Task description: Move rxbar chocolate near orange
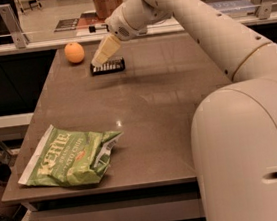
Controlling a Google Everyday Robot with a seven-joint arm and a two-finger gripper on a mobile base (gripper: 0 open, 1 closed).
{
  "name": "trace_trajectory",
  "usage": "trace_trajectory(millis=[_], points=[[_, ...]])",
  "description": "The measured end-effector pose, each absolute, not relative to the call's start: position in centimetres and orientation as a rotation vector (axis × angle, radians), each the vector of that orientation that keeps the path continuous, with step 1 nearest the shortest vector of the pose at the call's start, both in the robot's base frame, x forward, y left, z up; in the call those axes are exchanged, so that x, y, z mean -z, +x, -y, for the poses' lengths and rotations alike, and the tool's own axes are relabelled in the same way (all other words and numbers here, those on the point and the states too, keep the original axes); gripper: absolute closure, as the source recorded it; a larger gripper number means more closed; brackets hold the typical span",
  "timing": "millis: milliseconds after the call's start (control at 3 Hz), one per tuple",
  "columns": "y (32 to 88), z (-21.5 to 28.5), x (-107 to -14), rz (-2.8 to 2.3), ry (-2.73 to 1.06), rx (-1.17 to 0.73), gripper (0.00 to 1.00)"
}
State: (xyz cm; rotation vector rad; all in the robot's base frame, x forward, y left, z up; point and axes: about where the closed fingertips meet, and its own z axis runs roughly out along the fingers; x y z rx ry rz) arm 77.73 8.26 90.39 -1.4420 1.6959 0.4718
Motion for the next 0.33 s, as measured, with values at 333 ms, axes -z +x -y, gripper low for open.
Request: trace_trajectory(millis=[333], points=[[77.72, -8.27, -90.38, -1.696, -1.442, -0.472, 0.00]])
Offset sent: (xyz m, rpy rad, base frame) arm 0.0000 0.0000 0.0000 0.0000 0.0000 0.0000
